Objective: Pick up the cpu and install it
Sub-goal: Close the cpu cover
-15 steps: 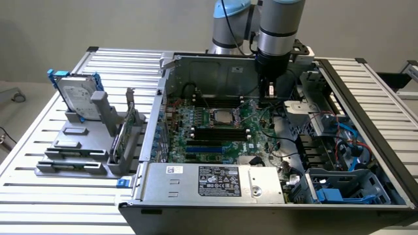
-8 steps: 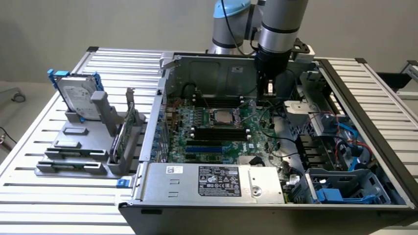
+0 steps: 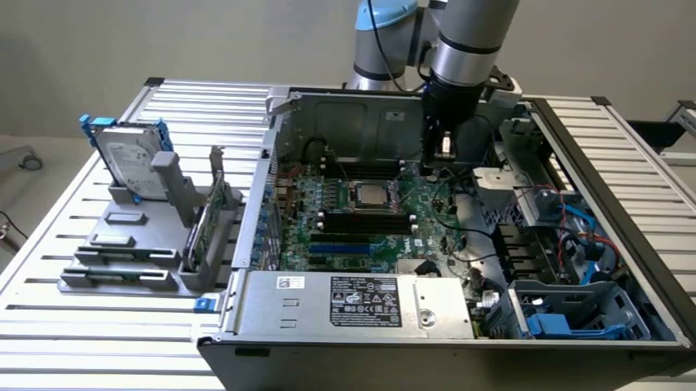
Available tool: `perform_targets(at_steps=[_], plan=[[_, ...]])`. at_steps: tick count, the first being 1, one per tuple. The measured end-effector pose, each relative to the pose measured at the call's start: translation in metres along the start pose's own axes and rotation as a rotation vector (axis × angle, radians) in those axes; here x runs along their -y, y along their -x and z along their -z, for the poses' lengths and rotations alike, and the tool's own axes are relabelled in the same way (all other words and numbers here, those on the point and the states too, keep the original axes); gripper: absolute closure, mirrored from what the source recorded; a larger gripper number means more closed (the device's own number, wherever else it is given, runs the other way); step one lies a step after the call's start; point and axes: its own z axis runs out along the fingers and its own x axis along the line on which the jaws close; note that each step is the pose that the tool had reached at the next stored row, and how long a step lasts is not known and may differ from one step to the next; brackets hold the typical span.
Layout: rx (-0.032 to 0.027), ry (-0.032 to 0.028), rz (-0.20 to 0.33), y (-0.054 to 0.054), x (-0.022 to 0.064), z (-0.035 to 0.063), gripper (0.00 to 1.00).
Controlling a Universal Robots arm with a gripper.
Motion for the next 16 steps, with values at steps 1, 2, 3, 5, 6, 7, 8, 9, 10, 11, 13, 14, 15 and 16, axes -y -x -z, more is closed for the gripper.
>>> perform_targets(at_steps=[1,2,3,5,6,7,8,9,10,11,13,14,15,16], plan=[[0.0008,-0.0149,0.000,0.000,0.0002,0.0001,0.89],[0.0011,-0.0304,-0.001,0.000,0.0004,0.0000,0.89],[0.0016,-0.0455,-0.001,0.000,0.0007,-0.0001,0.89],[0.0025,-0.0736,-0.001,0.000,0.0019,-0.0001,0.89],[0.0027,-0.0864,-0.001,0.000,0.0028,-0.0002,0.89],[0.0031,-0.0988,-0.002,0.000,0.0038,-0.0002,0.89],[0.0035,-0.1107,-0.002,0.000,0.0050,-0.0002,0.89],[0.0036,-0.1212,-0.002,0.000,0.0061,-0.0003,0.89],[0.0039,-0.1313,-0.002,0.000,0.0072,-0.0003,0.89],[0.0042,-0.1412,-0.002,0.000,0.0082,-0.0003,0.89],[0.0051,-0.1616,-0.003,0.000,0.0103,-0.0004,0.89],[0.0059,-0.1721,-0.003,0.000,0.0112,-0.0004,0.89],[0.0065,-0.1820,-0.003,0.000,0.0122,-0.0005,0.89],[0.0070,-0.1918,-0.003,0.000,0.0132,-0.0006,0.89]])
